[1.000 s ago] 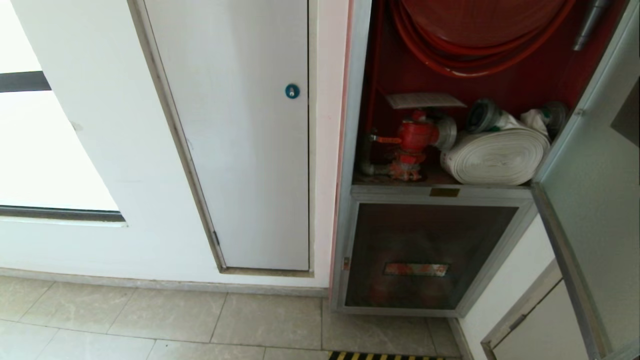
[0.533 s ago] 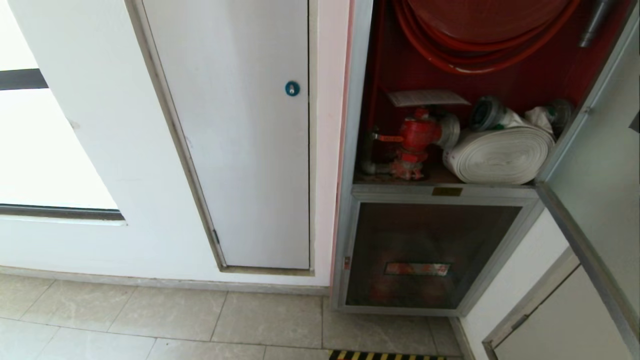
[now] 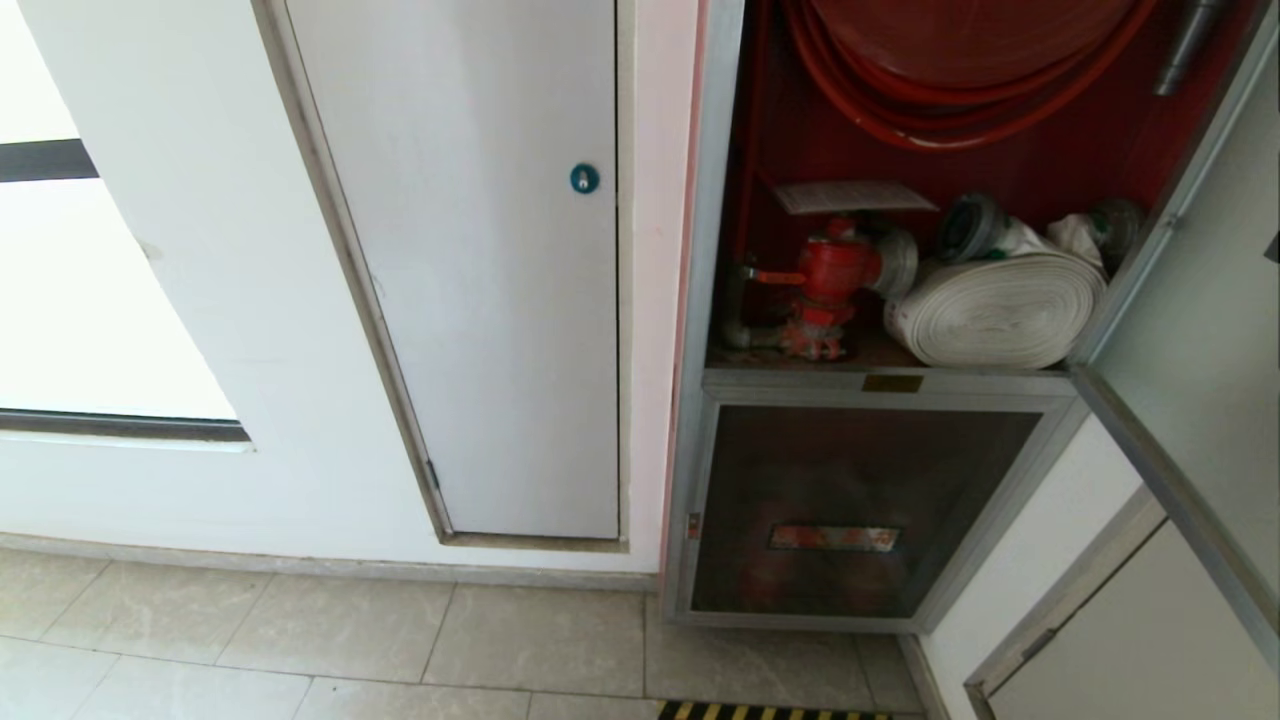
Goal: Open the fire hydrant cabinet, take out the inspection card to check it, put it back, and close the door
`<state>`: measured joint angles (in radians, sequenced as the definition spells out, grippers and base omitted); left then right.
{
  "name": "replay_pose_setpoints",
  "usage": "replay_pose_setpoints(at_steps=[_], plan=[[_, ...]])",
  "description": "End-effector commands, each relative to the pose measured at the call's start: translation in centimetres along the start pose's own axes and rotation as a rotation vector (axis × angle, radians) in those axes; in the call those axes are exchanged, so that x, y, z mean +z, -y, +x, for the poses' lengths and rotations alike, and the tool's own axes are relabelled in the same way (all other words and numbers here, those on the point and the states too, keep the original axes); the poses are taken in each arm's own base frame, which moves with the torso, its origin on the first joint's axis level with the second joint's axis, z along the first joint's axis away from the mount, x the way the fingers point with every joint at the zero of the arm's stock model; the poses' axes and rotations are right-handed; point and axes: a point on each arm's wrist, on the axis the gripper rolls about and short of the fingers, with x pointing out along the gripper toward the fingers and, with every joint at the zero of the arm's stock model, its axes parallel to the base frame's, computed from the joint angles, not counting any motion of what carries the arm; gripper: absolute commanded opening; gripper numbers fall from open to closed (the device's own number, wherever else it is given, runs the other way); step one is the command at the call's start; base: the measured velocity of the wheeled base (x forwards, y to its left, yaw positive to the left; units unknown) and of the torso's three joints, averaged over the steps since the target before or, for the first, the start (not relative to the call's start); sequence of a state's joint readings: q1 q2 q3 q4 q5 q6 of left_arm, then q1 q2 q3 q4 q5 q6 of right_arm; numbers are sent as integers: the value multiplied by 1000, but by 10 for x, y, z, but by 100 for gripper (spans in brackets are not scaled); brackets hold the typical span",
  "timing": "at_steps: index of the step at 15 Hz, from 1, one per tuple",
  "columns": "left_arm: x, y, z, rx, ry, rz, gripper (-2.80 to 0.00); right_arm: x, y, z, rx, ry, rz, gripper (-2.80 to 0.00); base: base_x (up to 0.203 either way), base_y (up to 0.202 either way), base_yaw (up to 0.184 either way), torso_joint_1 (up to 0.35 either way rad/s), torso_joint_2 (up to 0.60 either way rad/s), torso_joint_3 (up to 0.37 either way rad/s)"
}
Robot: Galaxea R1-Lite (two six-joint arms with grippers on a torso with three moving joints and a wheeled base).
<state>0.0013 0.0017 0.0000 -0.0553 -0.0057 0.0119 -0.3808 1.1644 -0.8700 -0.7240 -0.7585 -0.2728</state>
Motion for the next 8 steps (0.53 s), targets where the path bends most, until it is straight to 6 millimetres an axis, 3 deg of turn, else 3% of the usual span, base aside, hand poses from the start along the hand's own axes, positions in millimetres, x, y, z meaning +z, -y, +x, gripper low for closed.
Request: replay_pose_setpoints(at_steps=[1,8], plan=[[-5,0,1,0,-20,0,-280,-8,-4,11,-35,-20,-33,-280,0,0,0,0,0,0],[-6,0,1,0,-21,0,-280,-25,-7,38,-80,-53,-65,-280,0,0,0,0,0,0]])
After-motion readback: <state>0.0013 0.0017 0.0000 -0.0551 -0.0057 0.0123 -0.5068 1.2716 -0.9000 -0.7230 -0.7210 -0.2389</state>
